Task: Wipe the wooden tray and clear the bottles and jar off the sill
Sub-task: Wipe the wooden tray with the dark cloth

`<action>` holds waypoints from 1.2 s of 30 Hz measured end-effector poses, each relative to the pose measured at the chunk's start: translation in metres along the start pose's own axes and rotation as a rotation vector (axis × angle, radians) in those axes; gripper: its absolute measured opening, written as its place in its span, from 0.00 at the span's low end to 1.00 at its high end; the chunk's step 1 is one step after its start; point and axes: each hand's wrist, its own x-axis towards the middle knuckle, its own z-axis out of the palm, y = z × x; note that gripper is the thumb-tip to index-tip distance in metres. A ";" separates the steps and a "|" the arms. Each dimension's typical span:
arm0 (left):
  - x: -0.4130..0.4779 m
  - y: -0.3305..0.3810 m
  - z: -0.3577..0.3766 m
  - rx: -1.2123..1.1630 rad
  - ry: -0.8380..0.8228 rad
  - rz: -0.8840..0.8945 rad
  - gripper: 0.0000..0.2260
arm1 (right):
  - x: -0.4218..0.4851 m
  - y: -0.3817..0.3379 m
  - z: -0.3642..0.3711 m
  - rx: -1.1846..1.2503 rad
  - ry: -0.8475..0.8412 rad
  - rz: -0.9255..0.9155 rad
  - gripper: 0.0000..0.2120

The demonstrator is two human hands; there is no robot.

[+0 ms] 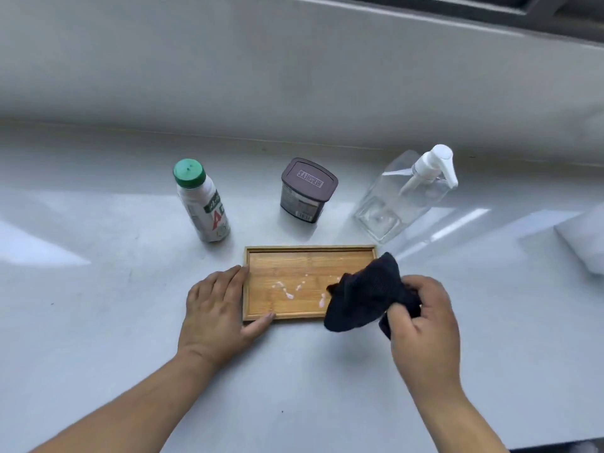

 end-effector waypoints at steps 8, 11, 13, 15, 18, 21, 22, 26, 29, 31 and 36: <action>0.002 -0.004 0.005 -0.002 -0.056 -0.014 0.45 | 0.058 0.012 0.101 -0.501 -0.221 0.041 0.16; 0.001 -0.005 0.011 0.000 -0.008 0.011 0.43 | 0.032 -0.012 0.150 -0.400 -0.297 -0.097 0.16; 0.000 -0.007 0.016 0.001 0.070 0.037 0.37 | 0.011 -0.024 0.170 -0.371 -0.439 -0.217 0.15; 0.000 -0.007 0.017 -0.005 0.089 0.036 0.37 | 0.003 -0.022 0.165 -0.382 -0.538 -0.255 0.12; 0.001 -0.007 0.015 -0.010 0.014 0.010 0.44 | 0.016 0.003 0.123 -0.449 -0.610 -0.224 0.08; 0.003 -0.007 0.013 -0.024 -0.018 -0.005 0.46 | 0.047 0.032 0.077 -0.527 -0.496 -0.074 0.04; 0.003 -0.007 0.013 -0.023 -0.017 -0.008 0.46 | 0.056 0.036 0.068 -0.532 -0.442 -0.008 0.04; 0.003 -0.005 0.011 -0.002 -0.013 0.006 0.45 | 0.058 0.020 0.098 -0.572 -0.377 -0.020 0.08; 0.003 -0.004 0.010 -0.014 0.013 0.015 0.45 | 0.031 -0.010 0.144 -0.527 -0.467 -0.203 0.11; 0.002 -0.004 0.011 -0.025 0.044 0.023 0.43 | 0.018 -0.022 0.157 -0.482 -0.585 -0.272 0.10; 0.002 -0.003 0.009 -0.038 0.009 0.010 0.44 | 0.026 0.005 0.121 -0.512 -0.658 -0.275 0.09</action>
